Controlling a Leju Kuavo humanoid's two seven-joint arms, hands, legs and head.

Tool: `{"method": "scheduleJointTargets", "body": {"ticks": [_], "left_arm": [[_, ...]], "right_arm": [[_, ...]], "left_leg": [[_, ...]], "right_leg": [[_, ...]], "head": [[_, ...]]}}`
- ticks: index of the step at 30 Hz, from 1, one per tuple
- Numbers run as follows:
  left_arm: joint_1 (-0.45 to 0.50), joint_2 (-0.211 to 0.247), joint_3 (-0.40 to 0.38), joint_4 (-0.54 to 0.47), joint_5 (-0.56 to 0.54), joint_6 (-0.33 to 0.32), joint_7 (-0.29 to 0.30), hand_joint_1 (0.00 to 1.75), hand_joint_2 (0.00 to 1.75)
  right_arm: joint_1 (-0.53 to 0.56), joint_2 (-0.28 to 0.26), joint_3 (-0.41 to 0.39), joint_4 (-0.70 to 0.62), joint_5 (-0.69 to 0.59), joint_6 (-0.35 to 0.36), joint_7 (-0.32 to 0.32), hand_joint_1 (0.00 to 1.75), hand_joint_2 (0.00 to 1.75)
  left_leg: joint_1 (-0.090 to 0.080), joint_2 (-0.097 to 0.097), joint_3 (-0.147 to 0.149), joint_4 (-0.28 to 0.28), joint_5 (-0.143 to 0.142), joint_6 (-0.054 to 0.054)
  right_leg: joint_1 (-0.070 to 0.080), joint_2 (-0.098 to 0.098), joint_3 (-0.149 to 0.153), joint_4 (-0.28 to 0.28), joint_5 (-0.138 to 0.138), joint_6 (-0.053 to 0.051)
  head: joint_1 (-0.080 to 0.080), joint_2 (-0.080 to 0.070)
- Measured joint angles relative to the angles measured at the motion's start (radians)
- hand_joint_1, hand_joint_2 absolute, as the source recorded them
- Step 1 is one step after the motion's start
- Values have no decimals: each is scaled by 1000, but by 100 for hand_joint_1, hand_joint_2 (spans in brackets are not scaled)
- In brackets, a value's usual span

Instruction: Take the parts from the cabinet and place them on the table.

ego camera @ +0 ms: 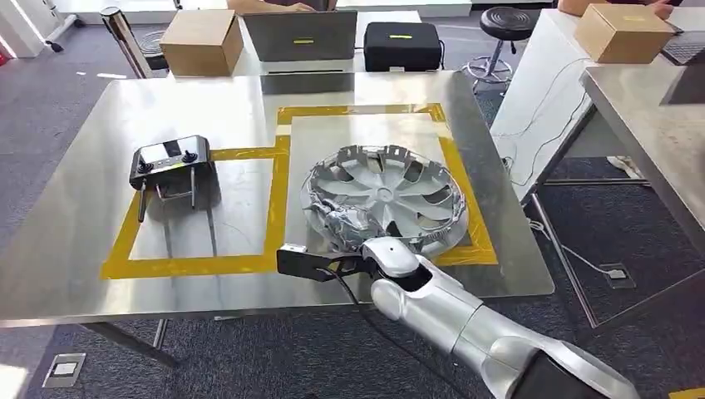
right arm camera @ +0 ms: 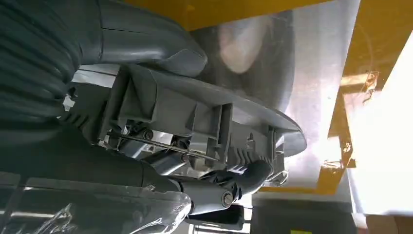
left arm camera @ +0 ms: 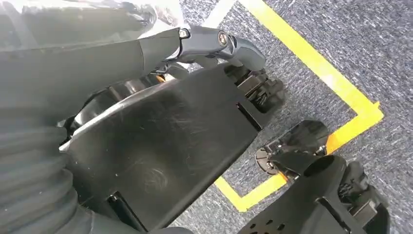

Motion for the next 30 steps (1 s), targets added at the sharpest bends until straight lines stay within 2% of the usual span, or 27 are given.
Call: {"method": "scheduleJointTargets", "body": {"ticks": [8,16,17,25,26,30], "left_arm": [[-2,0,1,0,-21,-14,1,0,175],[-6,0,2,0,-36,-17,3,0,175],[-6,0,2,0,-36,-17,3,0,175],[-4,0,23,0,-29,-37,25,0,175],[-3,0,26,0,-28,-38,21,0,0],[-3,0,35,0,-30,-53,14,0,0]], "right_arm": [[7,45,-7,0,24,12,-26,175,175],[7,95,-7,20,24,21,-80,175,175],[7,98,-7,23,23,21,-81,0,0],[12,117,-7,40,11,20,-91,0,0],[12,117,-7,42,6,20,-91,0,0],[12,117,-7,50,2,20,-90,0,0]], "left_leg": [[0,0,-4,0,0,-1],[1,1,-6,-1,0,-2],[1,1,-6,-1,0,-2],[0,1,-6,-1,0,-2],[0,1,-6,-1,0,-2],[0,1,-6,-1,0,-2]], "right_leg": [[1,1,-5,0,0,-1],[1,2,-8,0,0,-2],[1,2,-8,0,0,-2],[1,2,-8,0,0,-2],[1,2,-8,0,0,-2],[1,2,-8,0,0,-2]], "head": [[0,0],[0,0],[0,0],[0,0],[0,0],[0,0]]}}
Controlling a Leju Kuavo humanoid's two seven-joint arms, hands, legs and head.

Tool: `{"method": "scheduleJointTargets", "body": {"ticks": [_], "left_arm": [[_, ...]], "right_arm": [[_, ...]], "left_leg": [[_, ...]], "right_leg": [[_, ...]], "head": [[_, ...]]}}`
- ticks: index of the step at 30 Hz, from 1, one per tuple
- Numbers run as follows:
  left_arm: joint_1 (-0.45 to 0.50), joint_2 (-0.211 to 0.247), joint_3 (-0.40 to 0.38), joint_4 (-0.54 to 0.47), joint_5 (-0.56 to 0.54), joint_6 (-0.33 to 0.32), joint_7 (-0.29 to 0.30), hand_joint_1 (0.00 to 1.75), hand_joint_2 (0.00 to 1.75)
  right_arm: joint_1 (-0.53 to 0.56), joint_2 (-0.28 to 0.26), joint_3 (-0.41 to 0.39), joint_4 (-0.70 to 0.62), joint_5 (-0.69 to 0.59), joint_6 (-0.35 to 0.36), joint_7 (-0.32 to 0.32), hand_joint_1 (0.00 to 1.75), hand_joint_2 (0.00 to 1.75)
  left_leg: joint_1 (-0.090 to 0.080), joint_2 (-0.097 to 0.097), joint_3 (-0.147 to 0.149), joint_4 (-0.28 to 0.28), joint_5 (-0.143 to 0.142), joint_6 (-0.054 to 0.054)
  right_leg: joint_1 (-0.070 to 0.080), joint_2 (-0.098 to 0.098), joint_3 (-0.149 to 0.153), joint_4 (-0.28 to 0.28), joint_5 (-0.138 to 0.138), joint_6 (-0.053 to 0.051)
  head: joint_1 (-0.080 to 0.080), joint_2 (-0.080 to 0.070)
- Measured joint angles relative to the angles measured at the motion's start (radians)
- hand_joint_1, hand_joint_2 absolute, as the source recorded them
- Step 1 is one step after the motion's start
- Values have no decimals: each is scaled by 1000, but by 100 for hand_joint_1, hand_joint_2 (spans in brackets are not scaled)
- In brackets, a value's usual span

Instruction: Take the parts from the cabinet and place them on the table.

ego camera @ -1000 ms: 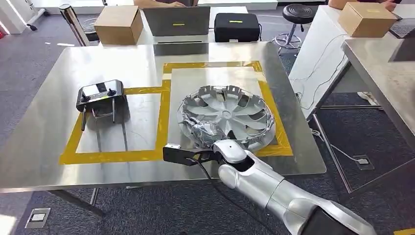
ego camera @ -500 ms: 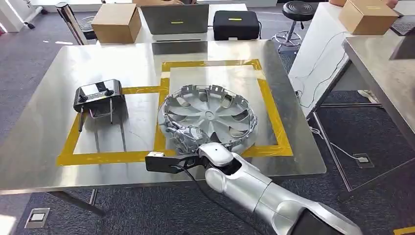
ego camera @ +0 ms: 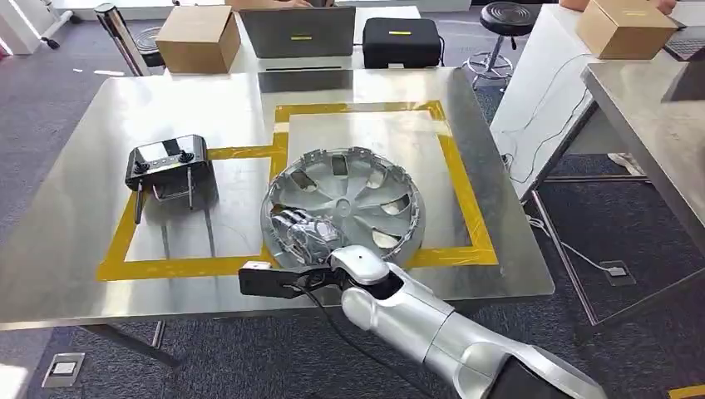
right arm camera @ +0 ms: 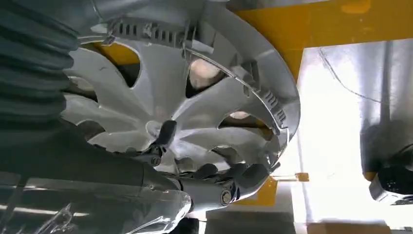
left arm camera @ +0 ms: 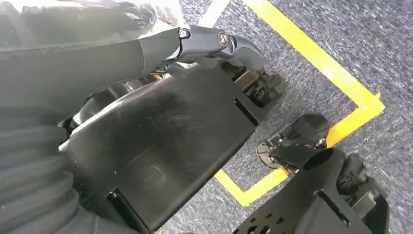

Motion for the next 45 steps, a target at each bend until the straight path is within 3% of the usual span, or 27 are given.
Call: {"method": "scheduleJointTargets", "body": {"ticks": [7,12,14,16,20,24,28,35,39,40,41,42,43,44,45], "left_arm": [[0,0,11,0,-6,0,0,0,0],[2,0,15,0,-6,6,-2,0,0],[3,1,17,0,-5,6,-8,0,0],[10,2,25,2,0,16,-16,0,0],[26,7,42,6,26,34,-39,0,0],[45,12,61,11,57,39,-78,0,0],[63,14,71,17,78,42,-114,0,0],[77,19,91,24,96,48,-142,0,0],[78,19,104,26,114,60,-145,0,0],[78,21,108,26,119,61,-145,0,0],[78,21,109,26,121,62,-145,0,0],[77,21,110,27,122,63,-145,0,0],[77,21,111,27,126,64,-144,0,0],[77,21,113,28,127,69,-144,0,0],[77,20,115,29,129,73,-144,0,0]], "right_arm": [[1,0,-3,9,-18,-2,8,0,0],[3,-17,-28,2,-103,-1,23,0,0],[5,-36,-45,-23,-192,5,38,0,0],[5,-72,-77,-81,-358,3,57,0,0],[-11,-158,-156,-268,-636,-70,52,0,0],[-48,-248,-230,-483,-714,-194,29,0,0],[-32,-350,-306,-752,-682,-313,-40,0,0],[102,-515,-402,-1176,-510,-393,-75,0,0],[193,-583,-444,-1333,-501,-423,-85,0,0],[208,-598,-452,-1360,-503,-425,-87,0,0],[218,-609,-461,-1387,-517,-425,-92,0,0],[224,-620,-471,-1406,-530,-425,-95,0,0],[234,-630,-479,-1418,-536,-425,-97,0,0],[239,-640,-485,-1433,-544,-425,-98,0,0],[248,-655,-491,-1447,-555,-425,-98,0,0]], "left_leg": [[0,0,0,0,0,0],[0,0,0,0,0,0],[0,0,0,0,0,0],[0,0,0,0,0,0],[-1,0,0,0,0,0],[-1,0,0,0,0,0],[-1,0,0,0,-1,0],[-1,2,1,0,-4,-1],[-1,3,1,0,-5,-1],[-5,4,-2,5,-9,9],[-7,3,4,-5,3,22],[-4,3,18,-39,20,29],[5,5,32,-65,36,23],[7,5,34,-80,45,30],[9,4,29,-80,48,29]], "right_leg": [[0,0,0,0,0,0],[0,0,0,0,0,0],[0,0,0,0,0,0],[0,0,0,0,0,0],[0,0,-1,0,0,0],[0,0,-2,-1,0,0],[0,0,-2,-1,0,0],[0,2,-2,-1,-1,1],[0,3,-1,-1,-2,2],[-9,1,2,-11,4,9],[-8,-1,8,-19,12,16],[-5,2,15,-36,16,20],[-6,14,18,-32,0,21],[-7,23,3,6,-36,25],[-10,27,-27,80,-81,28]], "head": [[0,0],[0,0],[0,0],[0,0],[0,0],[0,0],[0,0],[2,0],[2,0],[2,0],[1,0],[-3,0],[-2,0],[0,0],[3,0]]}}
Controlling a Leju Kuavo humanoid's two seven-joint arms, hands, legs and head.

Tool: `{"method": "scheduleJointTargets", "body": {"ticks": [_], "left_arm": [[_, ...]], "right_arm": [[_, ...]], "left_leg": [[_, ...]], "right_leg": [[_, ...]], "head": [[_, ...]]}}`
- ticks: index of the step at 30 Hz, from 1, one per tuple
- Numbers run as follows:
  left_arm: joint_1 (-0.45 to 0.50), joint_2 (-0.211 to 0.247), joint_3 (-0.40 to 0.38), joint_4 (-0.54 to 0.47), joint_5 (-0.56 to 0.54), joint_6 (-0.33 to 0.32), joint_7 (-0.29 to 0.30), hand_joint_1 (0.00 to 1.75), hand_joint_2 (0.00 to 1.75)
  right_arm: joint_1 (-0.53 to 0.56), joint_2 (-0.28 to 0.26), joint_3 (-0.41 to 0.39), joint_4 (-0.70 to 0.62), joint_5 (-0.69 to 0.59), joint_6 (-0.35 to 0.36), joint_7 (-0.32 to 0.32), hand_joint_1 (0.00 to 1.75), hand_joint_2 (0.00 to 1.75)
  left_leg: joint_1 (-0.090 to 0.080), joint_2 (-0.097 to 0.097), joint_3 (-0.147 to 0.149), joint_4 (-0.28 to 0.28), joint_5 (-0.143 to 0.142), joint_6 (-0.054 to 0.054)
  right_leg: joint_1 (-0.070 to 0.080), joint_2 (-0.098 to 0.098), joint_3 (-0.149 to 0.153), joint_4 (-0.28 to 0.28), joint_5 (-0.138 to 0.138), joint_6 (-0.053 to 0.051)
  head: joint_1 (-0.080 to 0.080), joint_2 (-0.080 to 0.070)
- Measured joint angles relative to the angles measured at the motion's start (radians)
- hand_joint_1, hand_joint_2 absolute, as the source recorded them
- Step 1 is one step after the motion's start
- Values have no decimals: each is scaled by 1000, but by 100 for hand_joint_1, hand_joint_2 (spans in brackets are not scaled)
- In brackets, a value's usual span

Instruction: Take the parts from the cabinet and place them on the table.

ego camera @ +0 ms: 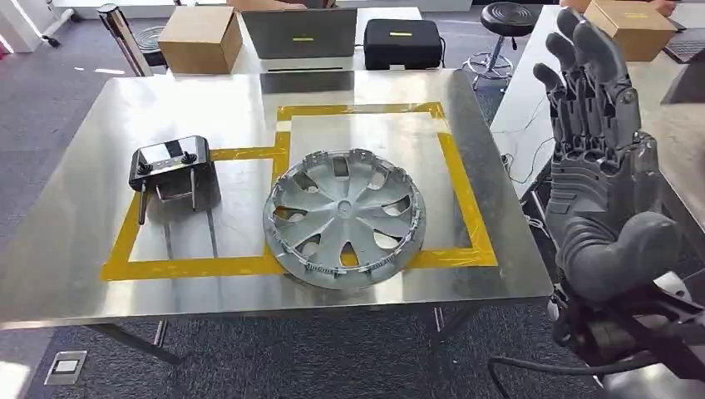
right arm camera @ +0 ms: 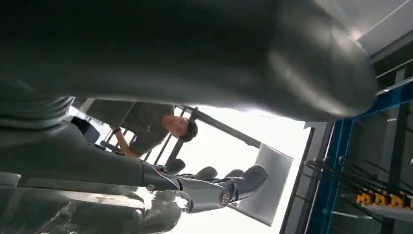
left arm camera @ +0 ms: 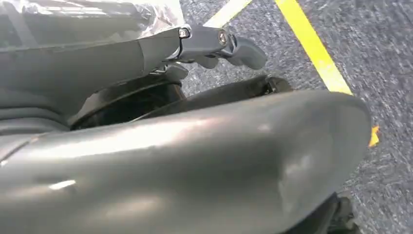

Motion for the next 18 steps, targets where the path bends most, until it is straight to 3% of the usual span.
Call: {"method": "scheduleJointTargets", "body": {"ticks": [2,3,4,6,7,8,9,10,12,13,14,16,17,18], "left_arm": [[2,-1,1,0,11,5,-4,0,0],[2,-1,1,1,13,5,-6,0,0],[2,-1,2,2,13,5,-7,0,0],[1,-1,3,2,13,6,-8,0,0],[-1,0,5,3,13,7,-8,0,0],[-3,5,8,6,14,7,-8,0,0],[-2,1,9,7,14,6,-10,0,0],[-2,0,10,7,15,6,-10,0,0],[-2,1,14,7,15,7,-10,0,0],[-2,1,16,7,15,7,-10,0,0],[-3,0,16,7,15,8,-10,0,0],[-8,0,18,7,15,8,-10,0,0],[-9,0,19,7,16,8,-10,0,0],[-9,0,20,7,18,8,-10,0,0]], "right_arm": [[23,-19,-10,-16,-10,2,7,0,0],[31,-27,-13,-23,-13,3,8,0,0],[35,-33,-18,-30,-15,4,8,0,0],[38,-43,-24,-42,-17,5,8,0,0],[41,-47,-28,-47,-16,6,10,0,0],[45,-50,-29,-51,-13,10,19,0,0],[51,-60,-33,-57,-8,11,25,0,0],[52,-61,-37,-59,-7,13,29,0,0],[55,-63,-41,-61,-5,18,35,0,0],[56,-66,-43,-63,-4,18,35,0,0],[57,-67,-45,-63,-3,19,37,0,0],[59,-70,-48,-65,-2,20,38,0,0],[62,-72,-48,-66,-2,21,38,0,0],[66,-74,-48,-66,-2,21,39,0,0]], "left_leg": [[3,-2,-8,6,0,-2],[5,-2,-13,11,1,-5],[9,-4,-19,18,0,-12],[24,-5,-33,44,-8,-31],[28,-6,-42,63,-15,-44],[24,-10,-55,69,-17,-55],[19,-12,-54,79,-18,-62],[19,-14,-58,87,-16,-67],[22,-18,-67,87,-10,-77],[25,-16,-70,99,-30,-81],[23,-11,-82,138,-75,-79],[18,-10,-121,284,-176,-75],[15,-10,-133,352,-210,-70],[12,-10,-131,382,-220,-64]], "right_leg": [[-9,1,-55,137,-58,13],[-14,1,-60,156,-55,19],[-20,0,-46,133,-31,27],[-34,-1,36,-18,51,44],[-41,2,74,-93,50,58],[-30,17,70,-65,52,47],[-34,22,52,-51,58,26],[-35,17,52,-58,41,11],[-34,13,39,-44,45,-10],[-34,8,33,-46,51,-23],[-30,6,28,-46,56,-30],[-21,0,14,-46,66,-44],[-14,-4,6,-46,72,-49],[-7,-5,-3,-45,78,-52]], "head": [[6,0],[7,0],[8,0],[7,0],[9,0],[21,0],[24,0],[19,0],[9,0],[3,0],[-3,0],[-13,0],[-18,0],[-20,0]]}}
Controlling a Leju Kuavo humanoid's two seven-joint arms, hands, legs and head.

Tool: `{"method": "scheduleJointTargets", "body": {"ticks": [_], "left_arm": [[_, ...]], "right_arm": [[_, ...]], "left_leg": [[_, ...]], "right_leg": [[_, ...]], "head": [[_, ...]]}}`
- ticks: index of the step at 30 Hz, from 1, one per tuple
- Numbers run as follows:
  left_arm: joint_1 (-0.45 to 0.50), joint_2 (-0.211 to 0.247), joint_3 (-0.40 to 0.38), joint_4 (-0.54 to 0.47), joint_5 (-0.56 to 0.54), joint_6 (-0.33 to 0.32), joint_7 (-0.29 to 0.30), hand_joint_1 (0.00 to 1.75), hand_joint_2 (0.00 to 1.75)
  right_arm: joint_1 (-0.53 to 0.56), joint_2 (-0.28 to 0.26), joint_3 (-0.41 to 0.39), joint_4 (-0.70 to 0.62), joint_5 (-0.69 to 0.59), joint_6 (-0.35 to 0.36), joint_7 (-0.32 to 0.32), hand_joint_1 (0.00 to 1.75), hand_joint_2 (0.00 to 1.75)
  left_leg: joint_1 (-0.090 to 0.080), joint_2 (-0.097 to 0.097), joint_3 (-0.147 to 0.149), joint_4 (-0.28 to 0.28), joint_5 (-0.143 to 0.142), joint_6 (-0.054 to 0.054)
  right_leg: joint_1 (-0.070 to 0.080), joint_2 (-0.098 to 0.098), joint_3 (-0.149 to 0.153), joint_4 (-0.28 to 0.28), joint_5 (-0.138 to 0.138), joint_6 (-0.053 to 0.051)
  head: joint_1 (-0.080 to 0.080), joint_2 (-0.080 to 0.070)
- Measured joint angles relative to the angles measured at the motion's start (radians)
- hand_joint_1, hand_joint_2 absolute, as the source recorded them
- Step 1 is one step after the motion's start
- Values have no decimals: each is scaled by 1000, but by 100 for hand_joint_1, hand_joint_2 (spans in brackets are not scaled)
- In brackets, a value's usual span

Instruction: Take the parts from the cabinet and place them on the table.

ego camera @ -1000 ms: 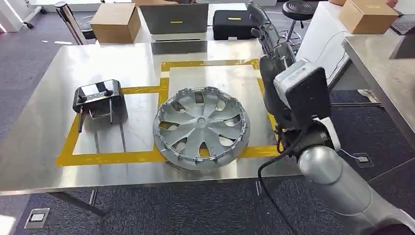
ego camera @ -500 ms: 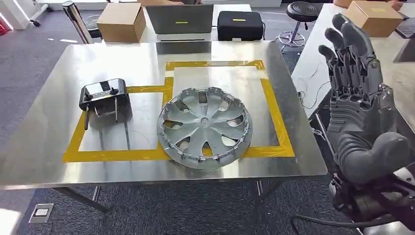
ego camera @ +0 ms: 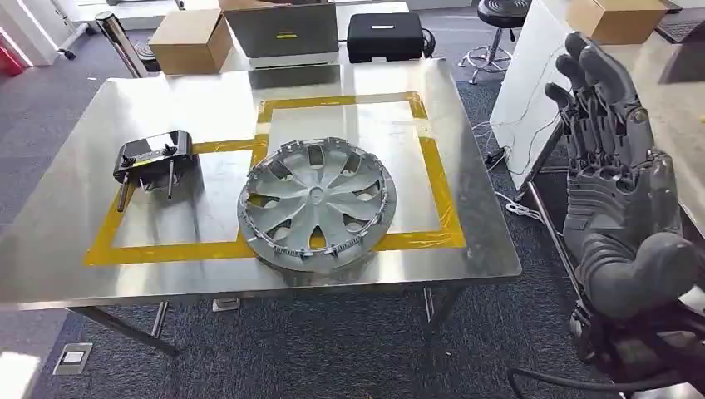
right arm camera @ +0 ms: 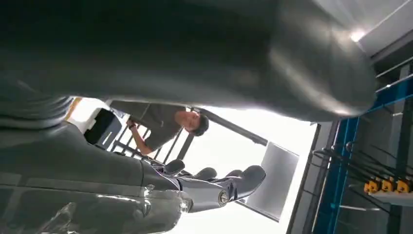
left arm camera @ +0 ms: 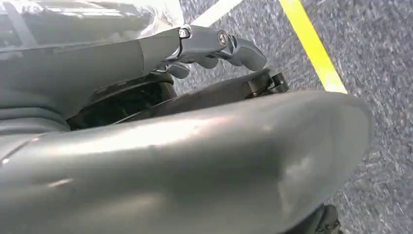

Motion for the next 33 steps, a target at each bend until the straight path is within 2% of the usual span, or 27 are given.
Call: {"method": "scheduleJointTargets", "body": {"ticks": [1,3,4,5,6,7,9,10,11,13,14,15,16,17,18,19,20,21,24,25,26,27,29,30,31,32,33], "left_arm": [[1,0,0,0,6,0,0,0,0],[7,0,0,0,12,0,3,0,0],[10,0,0,1,13,0,5,0,0],[11,10,0,4,11,-1,6,0,0],[13,3,0,4,10,-3,7,0,0],[14,3,0,5,11,-3,8,0,0],[16,5,0,5,11,-3,10,0,0],[18,3,0,6,11,-1,10,0,0],[18,3,1,6,11,-1,11,0,0],[18,-2,0,6,11,-1,11,0,0],[18,-3,0,6,11,-1,11,0,0],[18,-3,0,6,11,0,11,0,0],[17,-3,0,6,11,0,11,0,0],[17,-3,1,6,11,1,11,0,0],[16,-3,1,6,11,3,11,0,0],[15,-3,1,6,10,5,11,0,0],[13,-2,1,6,11,6,11,0,0],[11,-2,1,6,11,7,11,0,0],[13,-1,1,6,11,11,11,0,0],[14,1,1,7,11,12,11,0,0],[14,1,1,7,11,13,11,0,0],[14,1,1,7,12,13,11,0,0],[12,2,1,7,13,14,11,0,0],[12,2,1,7,14,14,12,0,0],[13,3,1,7,15,15,12,0,0],[13,3,1,7,16,14,12,0,0],[14,3,1,7,16,14,13,0,0]], "right_arm": [[4,-2,-1,0,0,0,3,0,0],[5,-4,-4,-2,3,0,4,0,0],[5,-7,-6,-3,3,0,4,0,0],[7,-7,-9,-5,3,0,4,0,0],[7,-10,-11,-5,3,0,4,0,0],[8,-11,-11,-5,3,-1,5,0,0],[9,-15,-12,-6,3,-1,7,0,0],[11,-17,-14,-6,3,-1,7,0,0],[11,-20,-16,-7,3,-1,7,0,0],[12,-23,-18,-8,3,0,8,0,0],[15,-23,-18,-8,2,0,9,0,0],[18,-24,-18,-8,0,0,10,0,0],[20,-24,-18,-8,-2,0,11,0,0],[21,-25,-18,-8,-2,0,11,0,0],[21,-26,-18,-8,-2,0,11,0,0],[20,-26,-18,-8,-2,0,11,0,0],[21,-26,-19,-8,-2,0,11,0,0],[21,-26,-20,-8,-2,0,13,0,0],[25,-27,-23,-10,-2,-2,13,0,0],[26,-27,-23,-10,-2,-2,14,0,0],[27,-27,-23,-10,-2,-3,15,0,0],[28,-27,-24,-10,-1,-5,15,0,0],[31,-27,-26,-10,3,-7,15,0,0],[36,-27,-26,-10,3,-8,15,0,0],[40,-27,-26,-10,5,-9,17,0,0],[41,-27,-26,-10,5,-10,17,0,0],[41,-27,-27,-10,5,-11,17,0,0]], "left_leg": [[-5,0,22,-11,15,10],[-22,0,109,-136,81,40],[-36,0,161,-219,106,64],[-49,3,194,-283,87,91],[-50,5,207,-311,91,89],[-57,3,201,-312,100,81],[-59,3,189,-324,118,83],[-44,5,186,-343,136,75],[-44,5,182,-346,148,78],[-43,6,154,-344,168,82],[-42,6,140,-343,178,82],[-41,6,128,-341,188,80],[-40,6,113,-337,196,78],[-38,6,97,-331,204,75],[-36,6,80,-321,209,69],[-33,6,64,-308,212,65],[-33,6,51,-295,214,61],[-38,4,38,-284,217,55],[-37,3,27,-282,241,39],[-35,2,22,-277,237,34],[-34,3,14,-259,200,25],[-32,3,2,-213,146,19],[-28,3,-28,-71,45,12],[-28,3,-37,-2,15,11],[-28,3,-32,24,19,13],[-28,3,-7,13,48,15],[-28,3,31,-35,89,20]], "right_leg": [[8,-1,-9,0,7,-3],[23,-1,-24,0,20,-7],[26,-1,-28,0,27,-8],[23,-4,-31,-1,33,-7],[25,-5,-33,-4,41,1],[20,-8,-35,-7,51,8],[19,-12,-36,-16,70,18],[19,-9,-41,-13,62,21],[19,2,-49,0,25,29],[15,4,-82,125,-96,38],[12,4,-97,197,-136,43],[10,4,-103,250,-144,47],[7,4,-95,267,-122,51],[4,4,-69,247,-84,55],[2,3,-24,189,-42,58],[-1,3,35,104,-18,60],[-2,3,80,25,-53,63],[4,8,103,-14,-66,56],[8,10,86,-11,-62,28],[0,4,78,-17,-52,14],[1,2,71,-16,-44,4],[1,1,61,-16,-35,-2],[3,0,40,-16,-17,-5],[4,-2,26,-15,-6,-5],[6,-2,12,-14,3,-4],[6,-2,-3,-12,14,-3],[8,-2,-17,-10,23,-2]], "head": [[-2,0],[-2,0],[-3,0],[1,0],[6,0],[1,0],[0,0],[-2,0],[1,0],[13,0],[14,0],[16,0],[18,0],[19,0],[19,0],[20,0],[22,0],[26,0],[23,0],[24,0],[21,0],[13,0],[6,0],[5,0],[5,0],[4,0],[3,0]]}}
